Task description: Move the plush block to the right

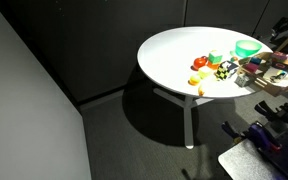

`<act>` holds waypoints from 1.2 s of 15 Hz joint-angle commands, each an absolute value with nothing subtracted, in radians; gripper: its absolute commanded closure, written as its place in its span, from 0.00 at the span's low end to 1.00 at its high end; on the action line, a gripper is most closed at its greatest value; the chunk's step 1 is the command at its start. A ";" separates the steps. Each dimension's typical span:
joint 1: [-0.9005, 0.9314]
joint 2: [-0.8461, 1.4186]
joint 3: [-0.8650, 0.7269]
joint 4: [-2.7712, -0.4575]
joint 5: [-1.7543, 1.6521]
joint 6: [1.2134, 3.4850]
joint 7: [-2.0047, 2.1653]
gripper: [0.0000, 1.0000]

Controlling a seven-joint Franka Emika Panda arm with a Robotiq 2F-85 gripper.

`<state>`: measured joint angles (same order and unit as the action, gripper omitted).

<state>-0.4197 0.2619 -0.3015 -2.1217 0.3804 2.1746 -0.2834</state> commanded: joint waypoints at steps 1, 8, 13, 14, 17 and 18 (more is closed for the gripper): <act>-0.389 0.198 -0.281 -2.191 0.330 2.215 -0.293 0.00; -0.307 0.129 -0.253 -2.265 0.203 2.202 -0.257 0.00; -0.258 0.051 -0.241 -2.314 0.085 2.172 -0.219 0.00; -0.251 0.034 -0.237 -2.324 0.070 2.165 -0.217 0.00; -0.231 -0.015 -0.222 -2.350 0.041 2.150 -0.202 0.00; -0.225 -0.031 -0.217 -2.359 0.035 2.146 -0.199 0.00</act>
